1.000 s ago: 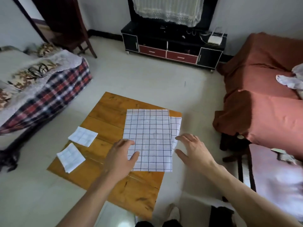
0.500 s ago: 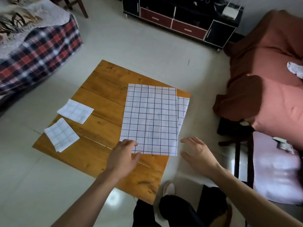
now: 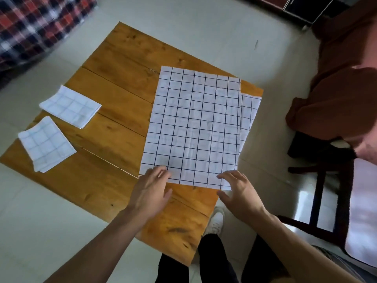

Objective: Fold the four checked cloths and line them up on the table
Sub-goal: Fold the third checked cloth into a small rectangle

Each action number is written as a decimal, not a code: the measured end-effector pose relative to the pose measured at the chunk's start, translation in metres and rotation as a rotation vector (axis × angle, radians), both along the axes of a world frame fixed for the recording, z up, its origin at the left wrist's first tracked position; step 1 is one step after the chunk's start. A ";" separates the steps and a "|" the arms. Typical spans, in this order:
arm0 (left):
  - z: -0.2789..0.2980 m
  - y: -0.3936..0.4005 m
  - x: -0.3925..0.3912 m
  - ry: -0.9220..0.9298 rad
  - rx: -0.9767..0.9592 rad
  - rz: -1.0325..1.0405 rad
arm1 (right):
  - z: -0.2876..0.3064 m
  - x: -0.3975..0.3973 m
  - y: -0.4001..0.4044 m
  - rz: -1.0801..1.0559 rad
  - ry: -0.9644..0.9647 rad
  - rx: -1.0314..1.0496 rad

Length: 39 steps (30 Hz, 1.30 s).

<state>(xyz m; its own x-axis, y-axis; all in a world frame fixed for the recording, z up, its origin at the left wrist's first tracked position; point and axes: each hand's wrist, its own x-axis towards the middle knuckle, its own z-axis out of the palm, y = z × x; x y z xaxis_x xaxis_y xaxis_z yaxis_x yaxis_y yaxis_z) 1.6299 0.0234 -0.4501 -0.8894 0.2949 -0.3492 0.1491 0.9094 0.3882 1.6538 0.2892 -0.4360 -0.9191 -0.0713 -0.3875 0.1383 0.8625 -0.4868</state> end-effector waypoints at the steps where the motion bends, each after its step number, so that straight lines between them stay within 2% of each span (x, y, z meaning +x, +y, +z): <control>1: -0.012 0.003 -0.003 0.009 -0.006 -0.008 | -0.011 -0.002 -0.001 -0.005 0.009 -0.005; 7: -0.064 0.008 -0.019 0.067 -0.066 -0.091 | -0.072 -0.007 -0.006 0.044 0.061 0.034; 12: -0.078 0.001 -0.029 0.098 -0.099 -0.257 | -0.098 -0.010 -0.016 0.133 0.123 0.129; 16: -0.080 0.000 -0.033 0.097 -0.169 -0.307 | -0.104 -0.009 -0.016 0.126 0.164 0.162; 24: -0.080 0.011 -0.025 0.162 -0.189 -0.313 | -0.103 -0.011 -0.014 0.165 0.217 0.173; 32: -0.087 0.009 -0.028 0.315 -0.091 -0.274 | -0.107 -0.012 -0.012 0.190 0.269 0.191; 39: -0.079 0.010 -0.028 0.326 0.018 -0.172 | -0.100 -0.014 -0.012 0.213 0.202 0.141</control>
